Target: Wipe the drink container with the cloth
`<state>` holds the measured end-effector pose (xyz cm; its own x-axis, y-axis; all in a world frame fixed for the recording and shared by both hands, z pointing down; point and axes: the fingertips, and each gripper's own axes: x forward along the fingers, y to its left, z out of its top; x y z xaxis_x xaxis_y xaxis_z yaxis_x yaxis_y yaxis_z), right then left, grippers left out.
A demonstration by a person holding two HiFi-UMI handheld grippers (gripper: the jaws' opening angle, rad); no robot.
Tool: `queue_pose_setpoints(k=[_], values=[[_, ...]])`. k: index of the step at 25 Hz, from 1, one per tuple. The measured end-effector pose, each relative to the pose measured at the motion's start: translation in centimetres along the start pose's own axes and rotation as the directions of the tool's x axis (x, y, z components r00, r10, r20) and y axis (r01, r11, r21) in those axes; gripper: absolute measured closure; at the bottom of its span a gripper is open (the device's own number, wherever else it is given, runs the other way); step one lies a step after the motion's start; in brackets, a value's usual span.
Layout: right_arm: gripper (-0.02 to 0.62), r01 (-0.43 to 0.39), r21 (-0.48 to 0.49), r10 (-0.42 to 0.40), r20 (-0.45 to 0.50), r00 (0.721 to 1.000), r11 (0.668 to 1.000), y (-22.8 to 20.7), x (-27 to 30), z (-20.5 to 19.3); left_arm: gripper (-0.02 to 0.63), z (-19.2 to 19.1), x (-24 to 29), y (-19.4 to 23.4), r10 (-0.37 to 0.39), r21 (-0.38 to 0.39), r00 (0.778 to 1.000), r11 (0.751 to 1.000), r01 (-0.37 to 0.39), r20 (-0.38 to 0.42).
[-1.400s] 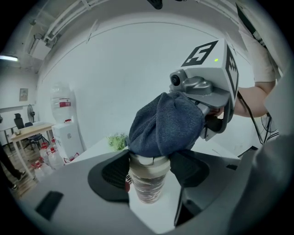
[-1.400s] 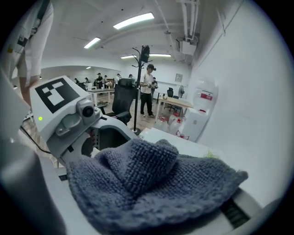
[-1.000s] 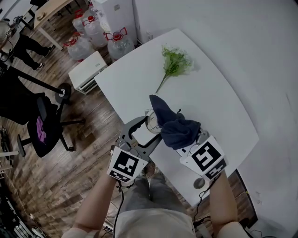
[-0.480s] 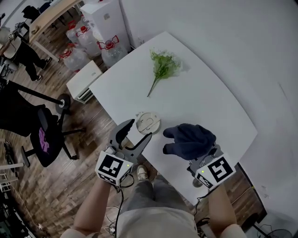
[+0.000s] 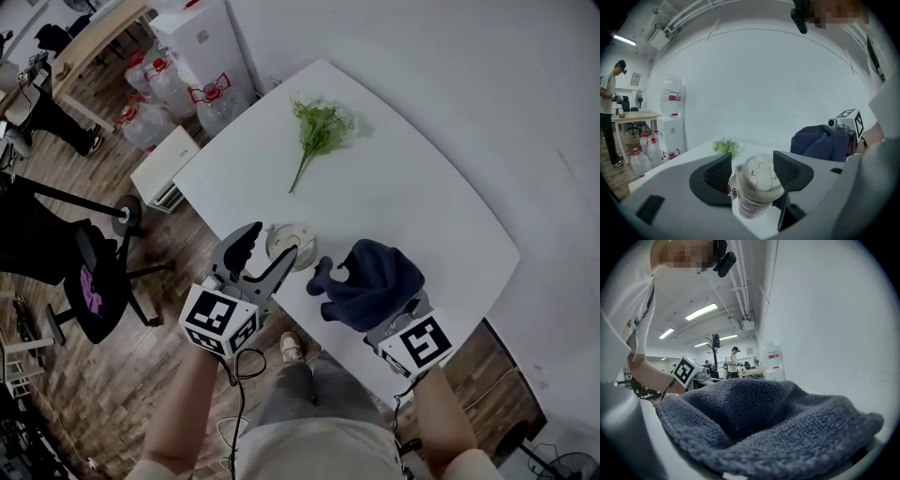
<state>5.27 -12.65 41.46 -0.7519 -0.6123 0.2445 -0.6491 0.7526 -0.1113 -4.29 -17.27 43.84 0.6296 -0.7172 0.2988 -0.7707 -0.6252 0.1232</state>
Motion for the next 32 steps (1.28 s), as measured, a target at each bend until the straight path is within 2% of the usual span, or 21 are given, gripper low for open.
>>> queue_pose_setpoints(k=[5, 10, 19, 24, 28, 32], values=[[0.279, -0.018, -0.001, 0.018, -0.035, 0.999, 1.000, 0.3, 1.8, -2.2, 0.320, -0.7, 1.1, 0.2, 0.001, 0.065, 0.998, 0.998, 0.003, -0.060], [0.273, -0.037, 0.006, 0.037, -0.066, 0.997, 0.999, 0.7, 3.6, -4.4, 0.331, -1.2, 0.9, 0.4, -0.012, -0.056, 0.997, 0.998, 0.008, -0.077], [0.259, -0.092, 0.015, 0.093, -0.176, 0.980, 0.996, 1.1, 8.0, -11.0, 0.331, -1.1, 1.0, 0.2, -0.027, -0.026, 0.998, 0.999, 0.026, -0.052], [0.256, -0.127, 0.062, 0.138, -0.243, 0.960, 0.990, 1.7, 10.5, -14.7, 0.333, -1.0, 0.9, 0.3, -0.014, -0.036, 0.999, 0.999, 0.012, -0.045], [0.252, -0.105, 0.051, 0.116, -0.312, 0.943, 0.993, 1.5, 11.9, -16.9, 0.334, -1.1, 1.0, 0.5, -0.008, -0.067, 0.999, 0.998, 0.006, -0.033], [0.250, -0.084, 0.036, 0.092, -0.346, 0.934, 0.996, 1.6, 12.4, -17.2, 0.352, -1.1, 0.9, 0.4, -0.022, -0.096, 0.999, 0.995, 0.018, -0.043]])
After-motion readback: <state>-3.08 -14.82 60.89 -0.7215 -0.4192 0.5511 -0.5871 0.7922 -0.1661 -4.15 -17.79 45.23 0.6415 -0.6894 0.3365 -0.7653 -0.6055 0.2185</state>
